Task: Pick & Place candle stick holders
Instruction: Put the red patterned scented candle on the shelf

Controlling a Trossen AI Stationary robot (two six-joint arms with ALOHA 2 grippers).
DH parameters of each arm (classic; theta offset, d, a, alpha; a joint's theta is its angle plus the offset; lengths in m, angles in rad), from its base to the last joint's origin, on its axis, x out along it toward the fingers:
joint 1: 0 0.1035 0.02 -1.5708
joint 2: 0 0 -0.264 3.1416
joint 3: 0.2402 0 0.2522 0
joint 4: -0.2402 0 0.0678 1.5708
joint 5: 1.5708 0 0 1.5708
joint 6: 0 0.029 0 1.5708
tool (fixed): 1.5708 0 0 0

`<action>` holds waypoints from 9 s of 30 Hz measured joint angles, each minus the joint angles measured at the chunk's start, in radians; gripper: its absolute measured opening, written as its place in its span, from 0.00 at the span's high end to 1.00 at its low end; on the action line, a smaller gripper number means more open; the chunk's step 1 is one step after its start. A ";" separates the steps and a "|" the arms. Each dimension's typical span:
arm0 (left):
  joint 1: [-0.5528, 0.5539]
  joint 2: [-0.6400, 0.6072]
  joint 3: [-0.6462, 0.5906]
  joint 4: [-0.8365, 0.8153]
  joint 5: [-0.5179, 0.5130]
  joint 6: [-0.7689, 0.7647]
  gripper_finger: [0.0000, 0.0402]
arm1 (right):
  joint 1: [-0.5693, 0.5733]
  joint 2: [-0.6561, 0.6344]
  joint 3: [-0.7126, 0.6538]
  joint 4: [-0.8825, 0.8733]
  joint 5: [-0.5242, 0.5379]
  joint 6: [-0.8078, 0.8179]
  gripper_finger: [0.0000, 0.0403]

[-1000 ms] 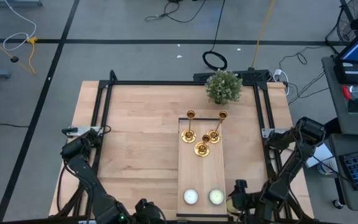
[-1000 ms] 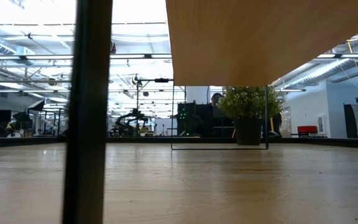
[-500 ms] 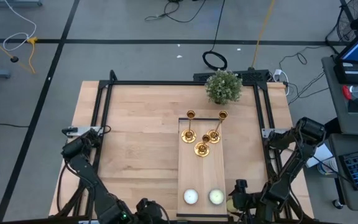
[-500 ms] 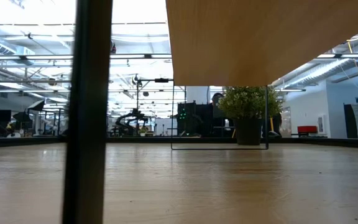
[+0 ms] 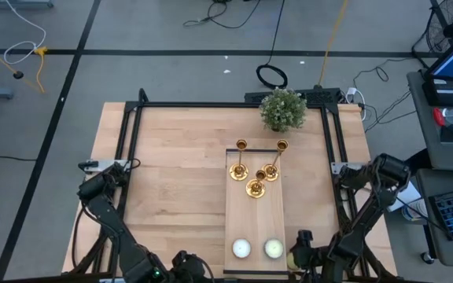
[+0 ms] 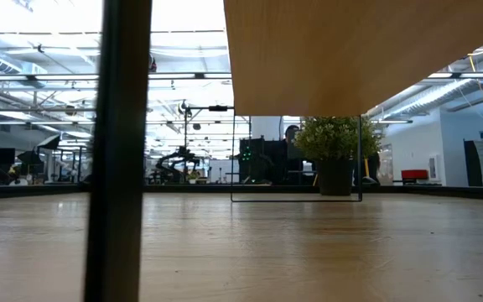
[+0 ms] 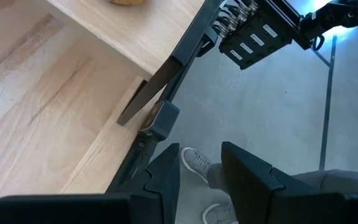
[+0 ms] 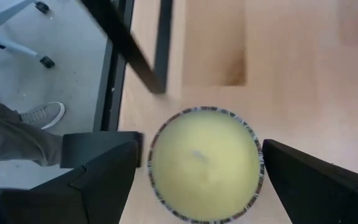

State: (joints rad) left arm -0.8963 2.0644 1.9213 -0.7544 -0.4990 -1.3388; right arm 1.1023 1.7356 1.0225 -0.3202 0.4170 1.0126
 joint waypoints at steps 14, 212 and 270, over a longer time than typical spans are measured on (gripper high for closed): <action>0.000 0.000 0.000 0.000 -0.007 -0.002 0.70 | -0.001 0.044 0.000 0.043 -0.024 0.012 0.16; 0.008 0.000 0.000 -0.005 -0.124 0.080 0.70 | -0.521 -0.233 0.286 -0.276 -0.210 -0.375 0.26; 0.005 0.000 0.000 -0.005 -0.129 0.082 0.70 | -0.546 -0.214 0.284 -0.293 -0.261 -0.379 0.20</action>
State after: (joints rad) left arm -0.8909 2.0644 1.9209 -0.7589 -0.6281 -1.2568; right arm 0.5564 1.5219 1.3067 -0.6134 0.1558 0.6335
